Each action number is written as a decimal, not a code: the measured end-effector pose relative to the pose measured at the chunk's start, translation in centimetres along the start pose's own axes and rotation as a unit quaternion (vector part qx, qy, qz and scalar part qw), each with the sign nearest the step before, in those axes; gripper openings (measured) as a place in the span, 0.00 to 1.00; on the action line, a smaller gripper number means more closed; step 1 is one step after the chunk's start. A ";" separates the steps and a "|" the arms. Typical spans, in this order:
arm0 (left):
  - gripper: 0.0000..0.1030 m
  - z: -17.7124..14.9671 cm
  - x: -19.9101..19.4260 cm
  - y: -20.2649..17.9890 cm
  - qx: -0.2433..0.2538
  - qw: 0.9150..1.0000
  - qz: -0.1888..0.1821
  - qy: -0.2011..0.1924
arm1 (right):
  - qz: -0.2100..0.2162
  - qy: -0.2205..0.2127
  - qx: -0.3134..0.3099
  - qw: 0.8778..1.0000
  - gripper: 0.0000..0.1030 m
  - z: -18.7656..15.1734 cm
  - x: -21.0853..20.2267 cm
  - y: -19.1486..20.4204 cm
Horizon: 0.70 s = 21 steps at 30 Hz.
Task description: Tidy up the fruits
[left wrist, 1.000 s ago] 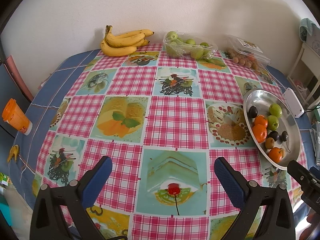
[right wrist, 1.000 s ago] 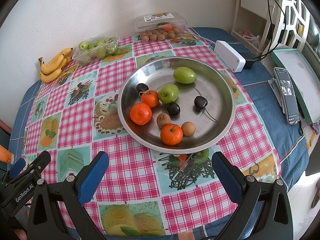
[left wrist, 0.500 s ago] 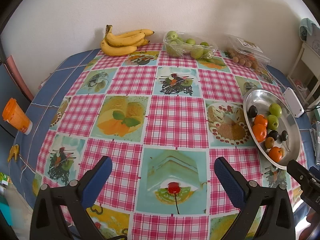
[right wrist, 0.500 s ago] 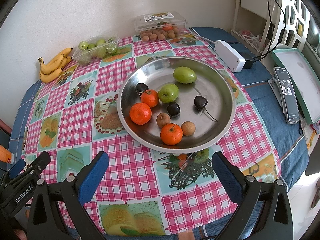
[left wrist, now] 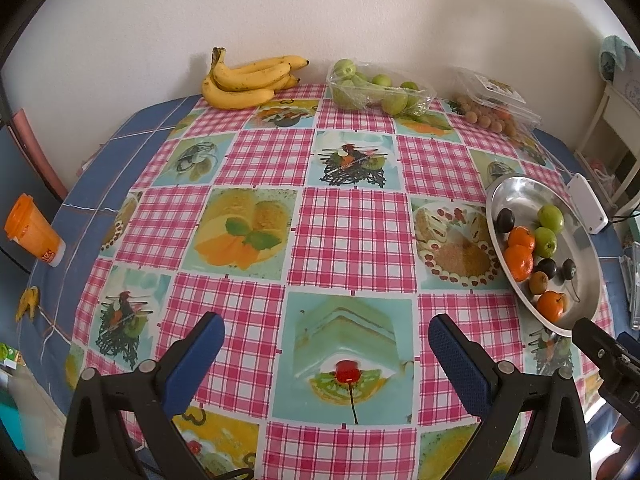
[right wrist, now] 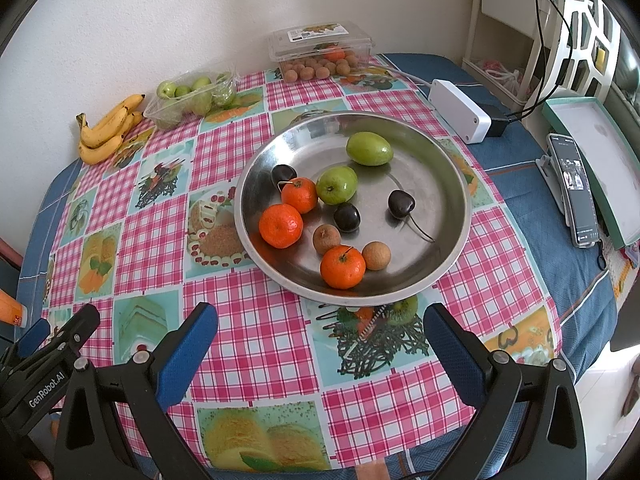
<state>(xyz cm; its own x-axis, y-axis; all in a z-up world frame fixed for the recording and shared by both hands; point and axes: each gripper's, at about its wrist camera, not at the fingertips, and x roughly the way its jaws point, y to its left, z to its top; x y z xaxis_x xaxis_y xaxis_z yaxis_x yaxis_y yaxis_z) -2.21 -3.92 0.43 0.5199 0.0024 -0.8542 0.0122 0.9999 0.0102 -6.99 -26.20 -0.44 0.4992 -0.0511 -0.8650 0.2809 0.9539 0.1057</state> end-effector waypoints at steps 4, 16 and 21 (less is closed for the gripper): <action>1.00 0.0 -0.1 0.1 -0.004 1.000 0.003 0.000 | 0.000 0.000 -0.001 1.000 0.99 -0.1 0.0 -0.1; 1.00 -0.1 -0.4 0.2 -0.009 1.000 0.017 -0.006 | 0.000 0.000 0.000 1.000 0.99 -0.1 0.1 0.0; 1.00 -0.1 -0.4 0.2 -0.012 1.000 0.015 -0.005 | 0.000 0.001 -0.001 1.000 0.99 -0.1 0.1 0.0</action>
